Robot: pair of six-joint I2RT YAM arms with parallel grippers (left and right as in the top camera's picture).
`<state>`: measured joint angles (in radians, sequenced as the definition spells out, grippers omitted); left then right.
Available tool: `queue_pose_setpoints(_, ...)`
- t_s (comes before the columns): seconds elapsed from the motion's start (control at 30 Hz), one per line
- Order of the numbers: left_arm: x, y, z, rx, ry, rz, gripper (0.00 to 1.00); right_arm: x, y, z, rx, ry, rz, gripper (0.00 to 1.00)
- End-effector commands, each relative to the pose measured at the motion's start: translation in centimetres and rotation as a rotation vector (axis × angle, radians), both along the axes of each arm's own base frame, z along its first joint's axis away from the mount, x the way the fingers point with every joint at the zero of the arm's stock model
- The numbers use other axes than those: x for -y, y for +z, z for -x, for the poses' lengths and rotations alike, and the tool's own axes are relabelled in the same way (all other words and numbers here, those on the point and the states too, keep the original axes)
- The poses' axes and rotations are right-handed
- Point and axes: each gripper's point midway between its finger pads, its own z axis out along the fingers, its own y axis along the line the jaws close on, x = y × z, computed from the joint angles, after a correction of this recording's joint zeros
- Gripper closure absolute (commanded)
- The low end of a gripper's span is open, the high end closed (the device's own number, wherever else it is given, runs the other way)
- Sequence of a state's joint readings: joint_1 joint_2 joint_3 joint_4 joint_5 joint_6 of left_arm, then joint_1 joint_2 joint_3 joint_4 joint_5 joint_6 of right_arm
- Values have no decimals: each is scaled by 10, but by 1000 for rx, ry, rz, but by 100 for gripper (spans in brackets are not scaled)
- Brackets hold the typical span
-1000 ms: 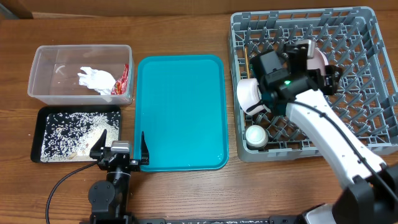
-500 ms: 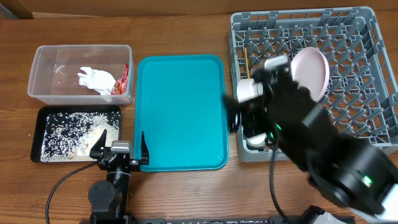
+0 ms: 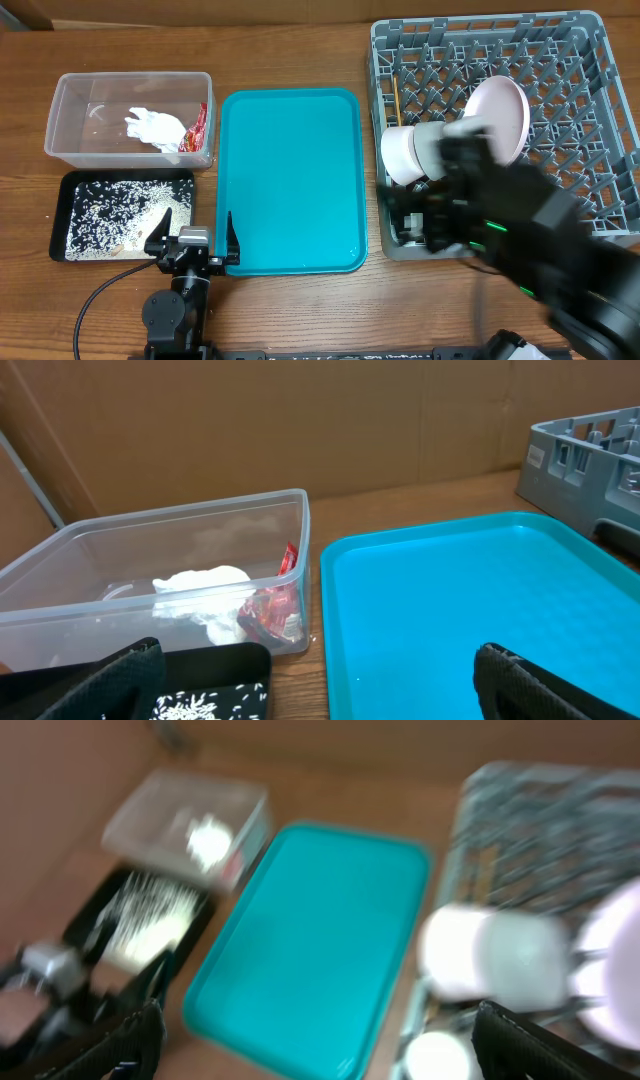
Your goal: Sort waste into correct bins and load items into the dishwasher
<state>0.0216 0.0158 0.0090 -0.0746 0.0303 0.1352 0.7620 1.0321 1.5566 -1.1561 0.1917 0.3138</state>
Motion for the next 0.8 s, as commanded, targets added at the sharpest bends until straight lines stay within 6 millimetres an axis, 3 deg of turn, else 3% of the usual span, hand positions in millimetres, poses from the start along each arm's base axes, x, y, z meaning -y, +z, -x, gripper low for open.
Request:
queue_pose_setpoints(0.0, 1, 0, 0, 5, -9, -18, 0, 59, 38, 11, 174, -140, -11, 0)
queue_pose_setpoints(0.13, 1, 0, 0, 5, -9, -18, 0, 103, 39, 23, 225, -272, -20, 0)
queue_pose_setpoints(0.3, 1, 0, 0, 6, -9, -18, 0, 134, 3, 29, 212, -400, -41, 0)
queue_pose_setpoints(0.6, 1, 0, 0, 6, -9, -18, 0, 108, -75, -1, 330, -275, -207, 0)
queue_pose_setpoints(0.77, 1, 0, 0, 5, -9, -18, 0, 103, -134, -5, 358, -254, -233, 0)
